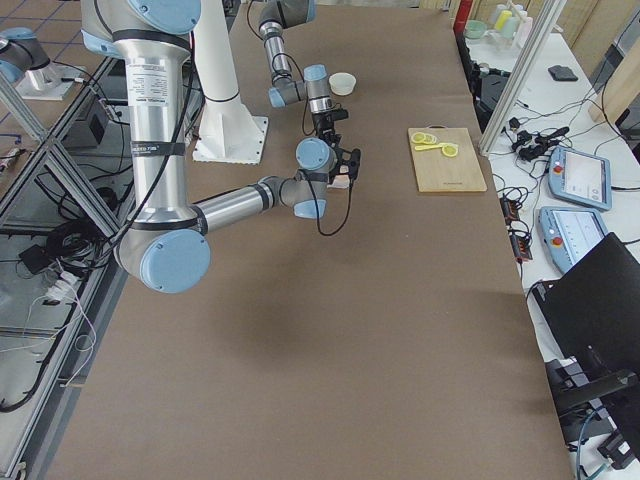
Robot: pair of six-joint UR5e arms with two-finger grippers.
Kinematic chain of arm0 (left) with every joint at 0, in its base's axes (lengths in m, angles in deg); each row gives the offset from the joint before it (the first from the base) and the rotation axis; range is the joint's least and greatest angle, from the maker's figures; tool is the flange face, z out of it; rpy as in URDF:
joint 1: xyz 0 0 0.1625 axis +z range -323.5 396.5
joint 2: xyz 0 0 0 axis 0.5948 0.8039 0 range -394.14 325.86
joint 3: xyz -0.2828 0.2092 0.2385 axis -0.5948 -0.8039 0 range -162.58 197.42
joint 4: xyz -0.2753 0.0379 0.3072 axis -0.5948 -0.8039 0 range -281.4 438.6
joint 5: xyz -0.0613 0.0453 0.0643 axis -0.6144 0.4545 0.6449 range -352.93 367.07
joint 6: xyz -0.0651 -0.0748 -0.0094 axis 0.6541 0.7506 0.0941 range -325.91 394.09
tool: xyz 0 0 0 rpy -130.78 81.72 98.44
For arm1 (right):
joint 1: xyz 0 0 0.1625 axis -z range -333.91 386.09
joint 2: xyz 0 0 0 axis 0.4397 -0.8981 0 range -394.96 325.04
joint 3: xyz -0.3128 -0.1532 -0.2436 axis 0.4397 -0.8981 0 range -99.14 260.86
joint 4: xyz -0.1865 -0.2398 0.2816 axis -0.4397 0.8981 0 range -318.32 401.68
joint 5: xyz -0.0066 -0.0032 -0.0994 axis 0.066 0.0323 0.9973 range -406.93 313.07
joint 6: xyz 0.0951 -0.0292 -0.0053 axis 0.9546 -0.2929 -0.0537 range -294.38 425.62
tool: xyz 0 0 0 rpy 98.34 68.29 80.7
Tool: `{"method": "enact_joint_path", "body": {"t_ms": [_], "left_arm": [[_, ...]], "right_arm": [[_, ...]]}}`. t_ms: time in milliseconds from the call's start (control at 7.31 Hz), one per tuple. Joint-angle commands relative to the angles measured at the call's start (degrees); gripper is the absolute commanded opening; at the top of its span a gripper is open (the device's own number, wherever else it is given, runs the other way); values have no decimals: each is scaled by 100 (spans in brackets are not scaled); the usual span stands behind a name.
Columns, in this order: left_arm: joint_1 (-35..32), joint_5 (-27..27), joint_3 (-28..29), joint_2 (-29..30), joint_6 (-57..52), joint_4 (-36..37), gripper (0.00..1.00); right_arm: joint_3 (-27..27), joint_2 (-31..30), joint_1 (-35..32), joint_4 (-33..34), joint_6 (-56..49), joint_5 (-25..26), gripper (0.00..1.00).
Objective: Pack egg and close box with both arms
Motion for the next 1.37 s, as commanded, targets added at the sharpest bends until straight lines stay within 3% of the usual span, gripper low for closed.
{"method": "enact_joint_path", "body": {"t_ms": [0, 684, 958, 1232], "left_arm": [[-7, 13, 0, 0, 0, 3, 0], [-7, 206, 18, 0, 17, 3, 0], [2, 206, 18, 9, 18, 3, 0], [2, 206, 18, 9, 26, 3, 0]], "right_arm": [[5, 2, 20, 13, 0, 22, 0], [23, 256, 38, 347, 9, 40, 3], [58, 405, 47, 539, 9, 40, 14], [163, 502, 55, 812, 9, 49, 37]]}}
